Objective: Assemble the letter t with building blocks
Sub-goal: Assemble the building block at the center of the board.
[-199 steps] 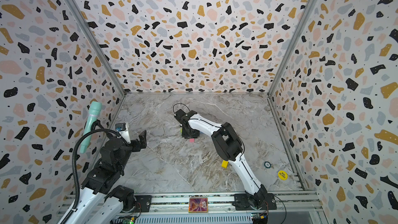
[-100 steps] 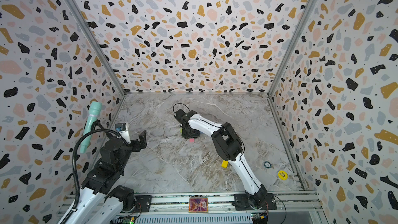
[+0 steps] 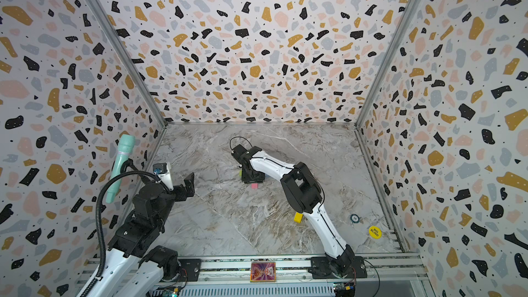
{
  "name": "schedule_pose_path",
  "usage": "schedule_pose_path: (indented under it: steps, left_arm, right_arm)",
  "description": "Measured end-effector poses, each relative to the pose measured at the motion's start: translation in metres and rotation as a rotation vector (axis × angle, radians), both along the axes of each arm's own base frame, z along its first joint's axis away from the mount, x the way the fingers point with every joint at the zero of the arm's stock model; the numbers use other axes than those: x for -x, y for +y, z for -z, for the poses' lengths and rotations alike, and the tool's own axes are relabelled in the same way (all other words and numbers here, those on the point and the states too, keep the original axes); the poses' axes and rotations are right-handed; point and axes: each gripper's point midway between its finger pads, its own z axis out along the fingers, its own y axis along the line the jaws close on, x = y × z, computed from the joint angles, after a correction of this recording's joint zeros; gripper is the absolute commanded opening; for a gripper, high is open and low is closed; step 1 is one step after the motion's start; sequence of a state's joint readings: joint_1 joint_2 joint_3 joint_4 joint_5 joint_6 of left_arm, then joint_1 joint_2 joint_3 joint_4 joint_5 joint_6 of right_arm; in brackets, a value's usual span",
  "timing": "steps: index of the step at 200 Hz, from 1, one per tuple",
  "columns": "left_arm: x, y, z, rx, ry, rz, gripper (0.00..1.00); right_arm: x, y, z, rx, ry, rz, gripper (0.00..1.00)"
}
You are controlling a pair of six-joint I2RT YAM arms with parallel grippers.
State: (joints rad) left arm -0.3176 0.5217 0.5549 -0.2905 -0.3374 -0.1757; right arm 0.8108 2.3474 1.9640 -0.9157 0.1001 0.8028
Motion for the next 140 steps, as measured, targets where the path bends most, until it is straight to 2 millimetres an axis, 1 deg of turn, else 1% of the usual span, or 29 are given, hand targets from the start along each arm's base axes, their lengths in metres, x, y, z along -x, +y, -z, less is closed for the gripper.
schedule_pose_path:
  steps: [17,27,70,74,80,85,114,118,121,140]
  left_arm:
    - [0.0,0.0,0.0,0.0,0.0,0.0,1.0]
    - [0.0,0.0,0.0,0.0,0.0,0.0,0.99]
    - [0.0,0.0,0.0,0.001,0.0,0.001,0.99]
    - [0.0,0.0,0.0,0.001,0.0,0.001,0.99]
    - [0.0,0.0,0.0,0.0,0.0,0.001,0.99]
    - [0.0,0.0,0.0,0.0,0.0,0.001,0.99]
    - [0.0,-0.001,0.0,0.001,0.0,0.003,0.99]
    - [0.0,-0.001,0.0,0.001,0.0,0.004,0.99]
    - [0.0,-0.001,0.0,0.001,0.001,0.004,1.0]
    - [0.0,-0.001,0.0,0.002,0.001,0.006,0.99]
  right_arm:
    - [0.0,0.0,0.0,-0.001,-0.001,-0.001,0.44]
    - [0.001,0.0,0.0,-0.001,-0.002,-0.002,0.46]
    - [0.003,0.001,-0.001,-0.004,-0.007,-0.006,0.46]
    - [0.003,0.001,-0.001,-0.004,-0.007,-0.006,0.49]
    - [0.003,0.002,-0.001,-0.005,-0.008,-0.007,0.5]
    - [0.003,0.002,-0.001,-0.005,-0.008,-0.008,0.54]
    - [0.007,0.004,-0.002,-0.005,-0.008,-0.02,0.55]
    - [0.007,0.005,-0.002,-0.004,-0.008,-0.022,0.6]
    - [0.008,0.005,-0.002,-0.004,-0.007,-0.023,0.61]
    - [0.012,0.006,-0.003,0.002,-0.002,-0.036,0.62]
